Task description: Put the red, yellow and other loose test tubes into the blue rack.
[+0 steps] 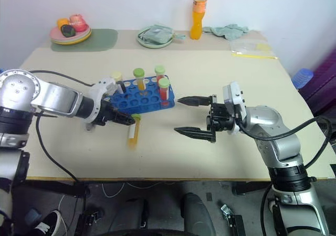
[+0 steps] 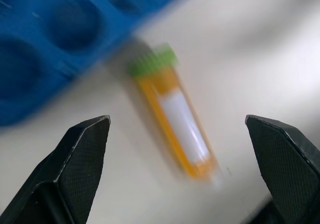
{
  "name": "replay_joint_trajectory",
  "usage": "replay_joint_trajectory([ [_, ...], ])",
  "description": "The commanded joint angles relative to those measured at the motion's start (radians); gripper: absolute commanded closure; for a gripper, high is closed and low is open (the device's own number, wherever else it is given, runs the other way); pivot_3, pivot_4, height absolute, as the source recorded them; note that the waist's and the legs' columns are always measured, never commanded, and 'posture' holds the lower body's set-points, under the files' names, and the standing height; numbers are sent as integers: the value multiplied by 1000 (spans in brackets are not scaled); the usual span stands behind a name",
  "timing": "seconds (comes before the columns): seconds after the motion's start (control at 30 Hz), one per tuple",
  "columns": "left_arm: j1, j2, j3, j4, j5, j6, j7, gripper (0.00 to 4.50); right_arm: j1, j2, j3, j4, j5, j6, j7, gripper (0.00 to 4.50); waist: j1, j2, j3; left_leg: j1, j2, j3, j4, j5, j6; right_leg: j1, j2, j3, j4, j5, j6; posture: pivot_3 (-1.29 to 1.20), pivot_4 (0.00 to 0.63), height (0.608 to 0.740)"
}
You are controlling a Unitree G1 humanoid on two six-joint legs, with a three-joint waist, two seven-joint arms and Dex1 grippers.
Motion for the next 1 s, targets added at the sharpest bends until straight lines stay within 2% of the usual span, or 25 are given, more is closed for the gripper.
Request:
replay_joint_trajectory([
  [0.03, -14, 10, -32, -27, -95, -40, 57, 0, 1, -10, -34, -39, 14, -4, -9, 32, 4, 0, 0, 0, 0, 0, 0, 0, 0, 0, 0, 0, 0, 0, 0, 0, 150, 740],
  [0.17, -127, -89, -114, 145, -143, -68, 156, 0, -14, 5, -18, -26, 5, -14, -15, 32, 17, 0, 0, 0, -1, -1, 3, 1, -1, 2, 0, -1, 0, 0, -1, 0, 150, 740],
  [0.43, -151, -161, -133, 213, -132, -91, 259, 0, -21, 21, -13, -7, -3, -23, -22, 32, 5, 0, 0, 0, -1, -1, 1, 1, -1, 1, 1, 0, -1, 0, 0, 0, 150, 740],
  [0.7, -145, -136, -135, 147, -192, -105, 321, 0, -5, 20, -23, -8, -1, -22, -36, 32, 8, 0, 0, -1, -1, -1, 1, 1, -1, 1, 1, 0, -1, 0, 0, 0, 150, 740],
  [0.83, -66, -51, -138, 109, -217, -95, 298, 0, 0, 13, -28, -3, -1, -27, -32, 32, 1, 1, 0, 0, -1, -1, 1, 1, -2, 1, 1, 1, -1, 0, 0, 0, 150, 740],
  [1.0, -21, -63, -140, 56, -217, -153, 334, 0, -7, 18, -24, 3, -2, -27, -34, 32, 14, 0, 0, -1, -1, -1, 1, 3, -4, 1, 1, 0, 0, 0, 0, 0, 150, 740],
])
